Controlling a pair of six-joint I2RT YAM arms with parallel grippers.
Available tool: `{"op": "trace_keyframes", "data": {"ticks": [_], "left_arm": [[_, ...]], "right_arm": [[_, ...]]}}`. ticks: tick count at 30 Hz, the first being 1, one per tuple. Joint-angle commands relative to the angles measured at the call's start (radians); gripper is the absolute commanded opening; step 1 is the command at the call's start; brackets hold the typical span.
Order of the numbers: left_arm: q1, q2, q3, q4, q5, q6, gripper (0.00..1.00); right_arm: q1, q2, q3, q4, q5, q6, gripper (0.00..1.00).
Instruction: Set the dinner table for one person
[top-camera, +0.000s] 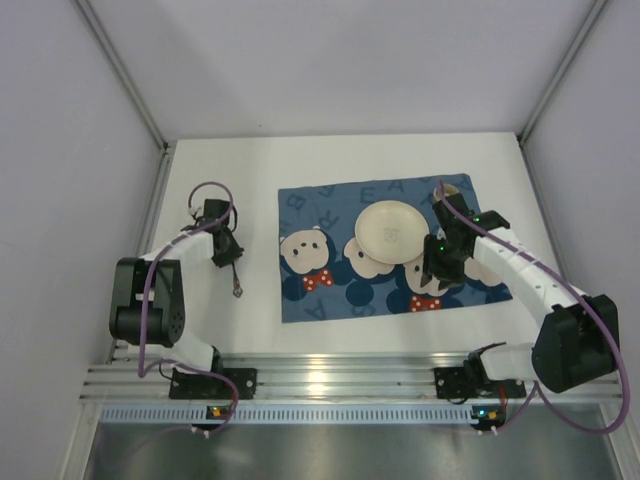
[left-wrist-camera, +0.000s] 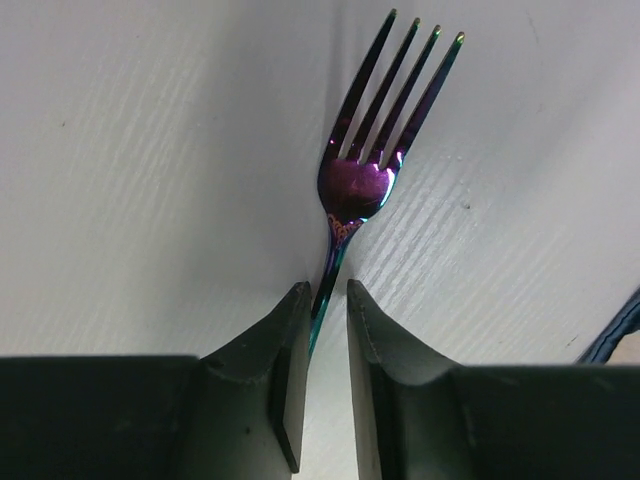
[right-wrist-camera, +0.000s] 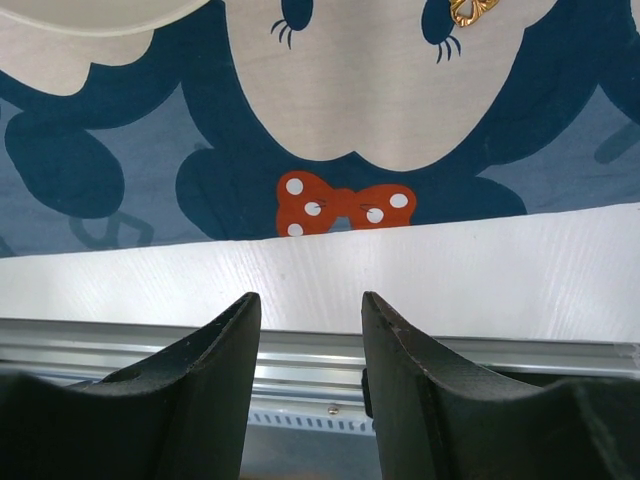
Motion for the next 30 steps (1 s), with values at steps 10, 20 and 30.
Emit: {"op": "trace_keyframes", "data": {"ticks": [10, 20, 30], "left_arm": [[-0.051, 0.162, 0.005, -0.093, 0.005, 0.004, 0.0], [-0.149, 0.042, 0.212, -0.209, -0.029, 0.065, 0.0], [-0.421, 0.189, 0.599, -0.307, 0.011, 0.042, 0.0]], "right_arm": [[0.02, -0.025, -0.021, 0.017, 0.009, 0.008, 0.45], [0.02, -0.065, 0.005, -0.017, 0.021, 0.008, 0.46], [0.006, -0.076, 0.022, -0.04, 0.081, -0.025, 0.46]]}}
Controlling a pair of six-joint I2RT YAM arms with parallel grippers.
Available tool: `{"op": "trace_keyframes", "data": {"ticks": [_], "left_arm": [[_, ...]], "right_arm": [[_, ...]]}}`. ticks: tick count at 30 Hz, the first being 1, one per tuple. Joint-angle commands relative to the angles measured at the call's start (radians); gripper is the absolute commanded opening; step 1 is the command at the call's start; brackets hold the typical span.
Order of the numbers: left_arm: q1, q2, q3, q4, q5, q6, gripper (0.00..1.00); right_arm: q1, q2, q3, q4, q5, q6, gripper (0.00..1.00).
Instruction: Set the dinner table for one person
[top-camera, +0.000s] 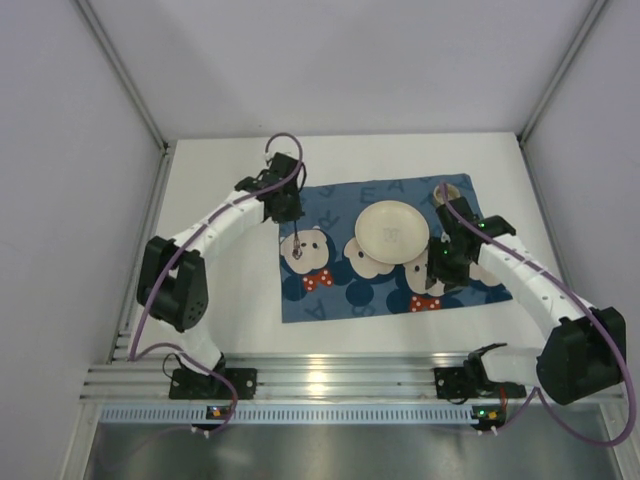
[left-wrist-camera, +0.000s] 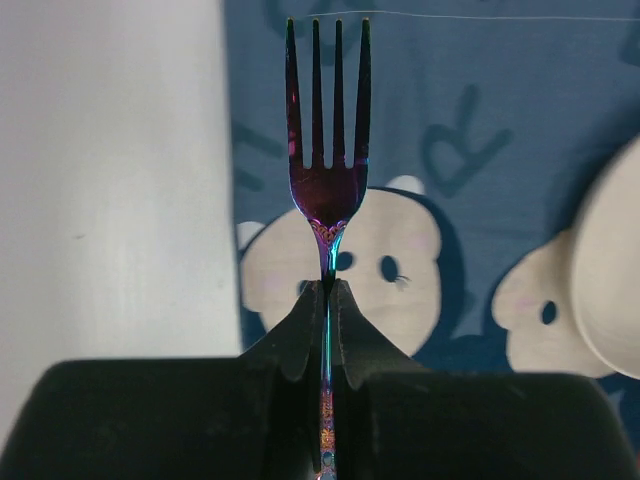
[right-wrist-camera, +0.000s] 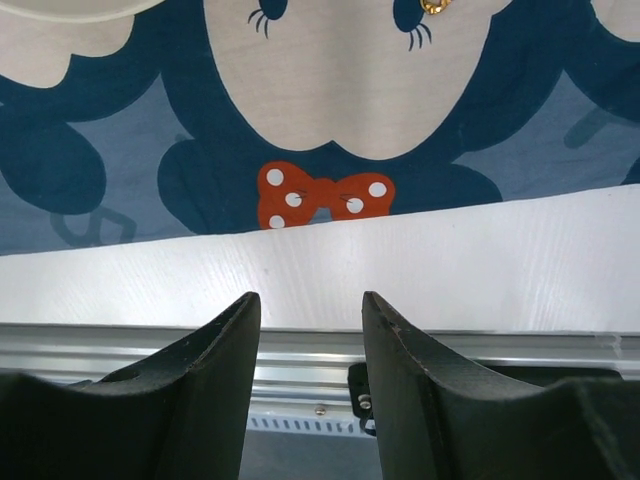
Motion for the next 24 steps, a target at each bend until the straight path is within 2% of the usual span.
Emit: {"op": "trace_keyframes", "data": {"ticks": [1, 3, 6, 7, 10, 15, 22, 24], "left_arm": [[-0.076, 0.082, 0.069, -0.041, 0.039, -0.021, 0.0], [-0.107, 0.124, 0.118, -0.041, 0.041, -0.024, 0.0], [-0.159, 0.223, 0.195, -0.052, 0.047, -0.029, 0.0], [-0.17, 0.245, 0.217, -0.059, 0.051, -0.033, 0.0], [-0.202, 0.311, 0.275, -0.072, 0.071, -0.056, 0.0], [-0.228, 0.354, 0.297, -0.078, 0.074, -0.067, 0.0], [-0.227, 0.351, 0.231, -0.075, 0.059, -0.067, 0.0], [-0.227, 0.345, 0.218, -0.075, 0.061, -0.063, 0.0]], "right_arm": [[-0.016, -0.005, 0.061, -0.027, 0.05, -0.028, 0.46], [-0.039, 0.017, 0.08, -0.029, 0.051, -0.045, 0.46], [-0.094, 0.076, 0.126, -0.031, 0.062, -0.068, 0.39], [-0.128, 0.115, 0.152, -0.031, 0.065, -0.073, 0.31], [-0.195, 0.191, 0.193, -0.029, 0.065, -0.094, 0.15], [-0.254, 0.307, 0.288, -0.023, 0.086, -0.114, 0.15], [-0.26, 0.498, 0.37, -0.001, 0.1, -0.094, 0.13], [-0.261, 0.527, 0.399, -0.003, 0.115, -0.087, 0.16]]}}
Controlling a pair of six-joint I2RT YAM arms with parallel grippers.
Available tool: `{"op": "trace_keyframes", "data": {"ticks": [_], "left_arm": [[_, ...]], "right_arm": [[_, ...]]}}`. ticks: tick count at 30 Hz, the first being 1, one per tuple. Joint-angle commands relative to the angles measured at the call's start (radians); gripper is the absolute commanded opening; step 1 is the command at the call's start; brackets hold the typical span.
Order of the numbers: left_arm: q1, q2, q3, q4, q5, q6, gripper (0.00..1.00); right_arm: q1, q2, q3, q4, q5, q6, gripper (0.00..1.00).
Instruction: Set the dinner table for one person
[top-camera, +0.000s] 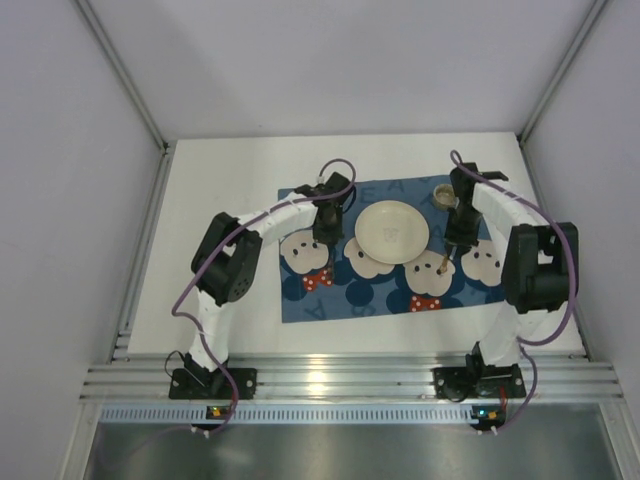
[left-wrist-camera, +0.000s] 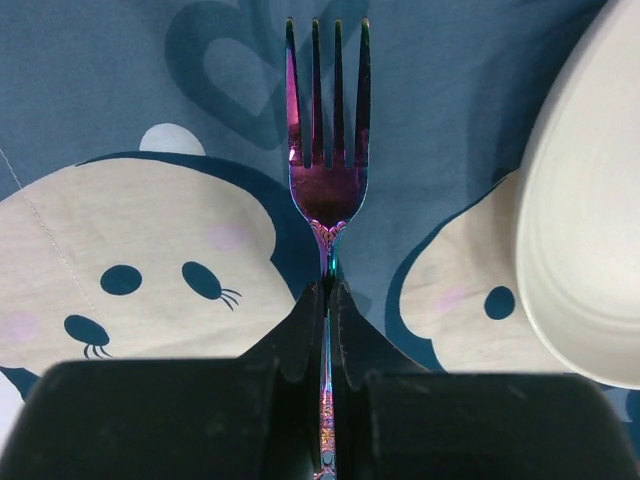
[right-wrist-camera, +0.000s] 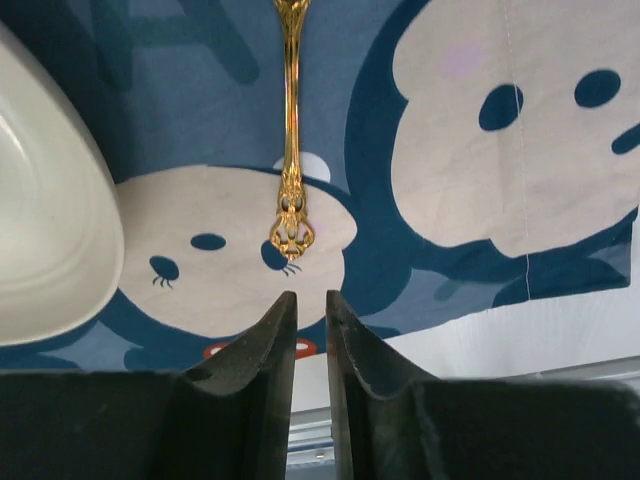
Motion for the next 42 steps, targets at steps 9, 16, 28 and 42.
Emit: {"op": "trace_keyframes", "data": {"ticks": [9, 16, 28, 42], "left_arm": [[0.003, -0.045, -0.066, 0.01, -0.001, 0.023, 0.0], [0.01, -0.053, -0.078, 0.02, 0.011, 0.042, 0.0], [0.049, -0.061, -0.097, 0.031, 0.031, 0.059, 0.0], [0.063, -0.053, -0.123, 0.05, 0.033, 0.05, 0.0]], "right_arm": [[-0.002, 0.178, 0.166, 0.003, 0.051, 0.031, 0.22], [0.009, 0.252, 0.197, 0.002, 0.072, 0.054, 0.23], [0.024, 0.272, 0.132, 0.003, 0.158, 0.055, 0.22], [-0.027, 0.204, 0.094, -0.005, 0.23, -0.002, 0.22]]}}
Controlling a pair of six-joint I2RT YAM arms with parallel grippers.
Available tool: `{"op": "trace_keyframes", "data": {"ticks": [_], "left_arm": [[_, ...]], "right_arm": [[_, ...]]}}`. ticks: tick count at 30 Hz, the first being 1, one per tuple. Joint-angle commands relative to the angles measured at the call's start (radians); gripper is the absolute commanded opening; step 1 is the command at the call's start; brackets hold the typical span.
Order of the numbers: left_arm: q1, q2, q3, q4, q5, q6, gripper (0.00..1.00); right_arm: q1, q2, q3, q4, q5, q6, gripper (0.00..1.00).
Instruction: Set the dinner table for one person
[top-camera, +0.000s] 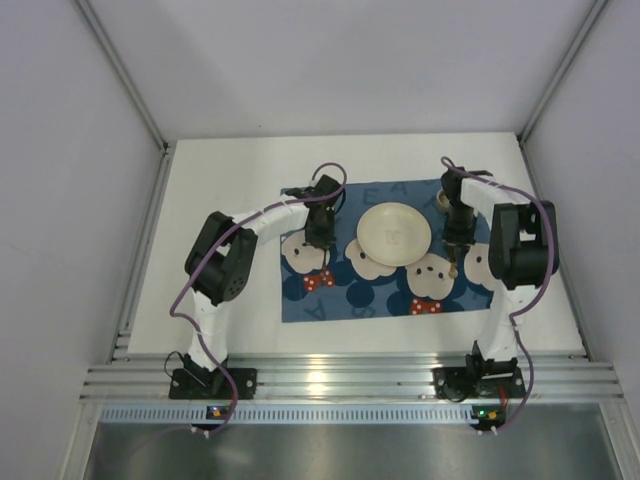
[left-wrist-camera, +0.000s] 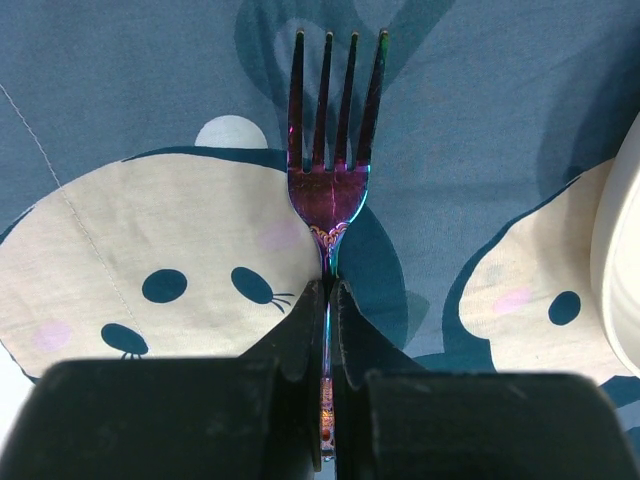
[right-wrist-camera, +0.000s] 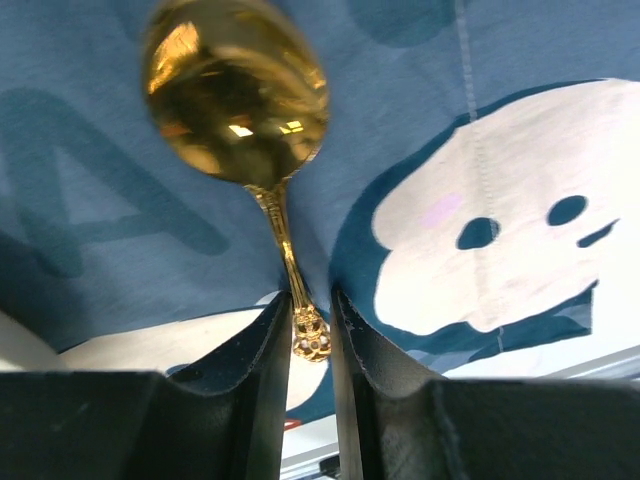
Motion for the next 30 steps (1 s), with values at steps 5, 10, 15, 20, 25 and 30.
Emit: {"op": "trace_keyframes", "data": {"ticks": [5, 10, 15, 20, 25, 30], "left_arm": [[0.011, -0.028, -0.024, 0.002, -0.023, -0.003, 0.0], [0.011, -0.03, -0.024, 0.0, -0.023, -0.011, 0.0], [0.011, -0.035, -0.029, -0.001, -0.027, -0.02, 0.0], [0.009, -0.036, -0.027, -0.001, -0.029, -0.03, 0.0], [0.011, -0.024, -0.006, -0.021, -0.046, -0.042, 0.0], [0.009, -0.012, 0.014, -0.043, -0.049, -0.062, 0.07]], "right_arm": [[-0.038, -0.063, -0.024, -0.017, 0.105, -0.043, 0.22], [-0.065, -0.069, -0.022, -0.017, 0.093, -0.052, 0.22], [-0.062, -0.111, -0.01, -0.023, 0.026, -0.048, 0.22], [-0.031, -0.175, -0.005, -0.037, -0.054, -0.039, 0.22], [-0.006, -0.253, -0.005, -0.063, -0.114, -0.023, 0.22], [0.007, -0.359, -0.002, -0.092, -0.169, -0.011, 0.3]]}}
